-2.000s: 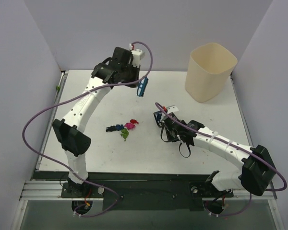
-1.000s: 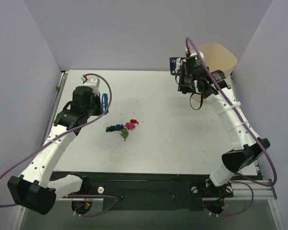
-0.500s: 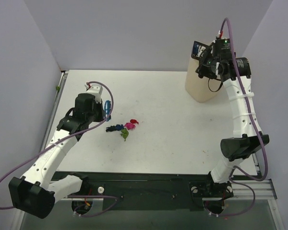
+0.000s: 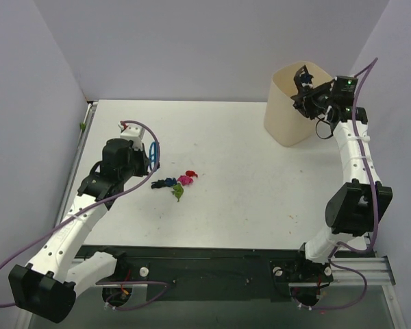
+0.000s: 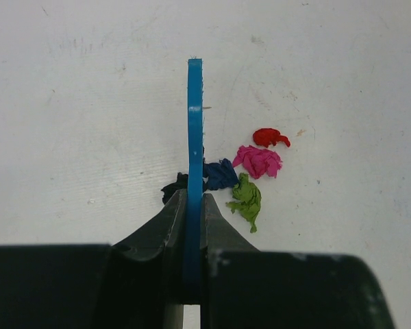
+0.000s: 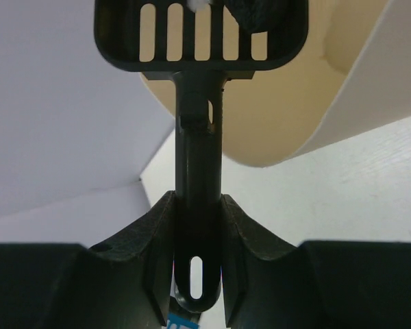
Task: Sweep away the paper scraps from the table
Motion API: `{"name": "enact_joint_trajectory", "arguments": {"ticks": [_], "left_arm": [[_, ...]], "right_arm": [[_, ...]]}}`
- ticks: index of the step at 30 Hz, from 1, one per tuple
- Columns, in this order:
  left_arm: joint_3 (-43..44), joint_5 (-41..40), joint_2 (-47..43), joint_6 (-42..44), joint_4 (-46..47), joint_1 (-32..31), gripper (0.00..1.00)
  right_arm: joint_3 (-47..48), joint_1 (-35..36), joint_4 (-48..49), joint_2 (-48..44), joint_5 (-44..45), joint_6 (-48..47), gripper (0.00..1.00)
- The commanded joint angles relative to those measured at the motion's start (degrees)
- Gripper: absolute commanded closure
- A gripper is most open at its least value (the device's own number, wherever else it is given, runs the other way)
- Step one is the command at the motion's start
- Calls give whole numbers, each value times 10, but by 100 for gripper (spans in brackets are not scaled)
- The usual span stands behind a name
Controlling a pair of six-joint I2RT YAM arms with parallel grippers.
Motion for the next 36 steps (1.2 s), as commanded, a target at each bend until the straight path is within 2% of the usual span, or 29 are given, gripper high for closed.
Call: {"name": "enact_joint_trajectory", "arguments": {"ticks": [1,6,10,12,24,26,27,28,29,31,34,36], "left_arm": [[-6,2,-18,2,41,2,100],[-9,8,-17,1,46,2,100],[-10,13,-18,2,48,2,100],[-10,13,-21,2,48,2,100],[-15,16,-29,2,51,2,100],[-16,16,-32,2,50,2,100],[-17,15,-32,2,50,2,100],[-17,15,-32,3,50,2,100],[-17,15,-32,5,50,2,100],[-18,15,-34,5,50,2,100],[-18,17,-36,8,51,2,100],[-18,20,-39,11,52,2,100]], "right_arm": [[-97,-25,290,-39,-103,216,100],[-126,-27,376,-26,-124,314,100],[-174,-27,557,-19,-125,426,100],[-186,-27,597,-14,-123,463,100],[-244,-27,702,-36,-104,551,100],[-230,-24,666,-43,-117,523,100],[-204,-22,625,-54,-127,456,100],[-189,-15,505,-62,-128,414,100],[-148,-6,393,-77,-118,313,100],[-85,13,260,-81,-108,199,100],[3,45,164,-58,-136,101,100],[80,80,64,-30,-156,-8,100]]}}
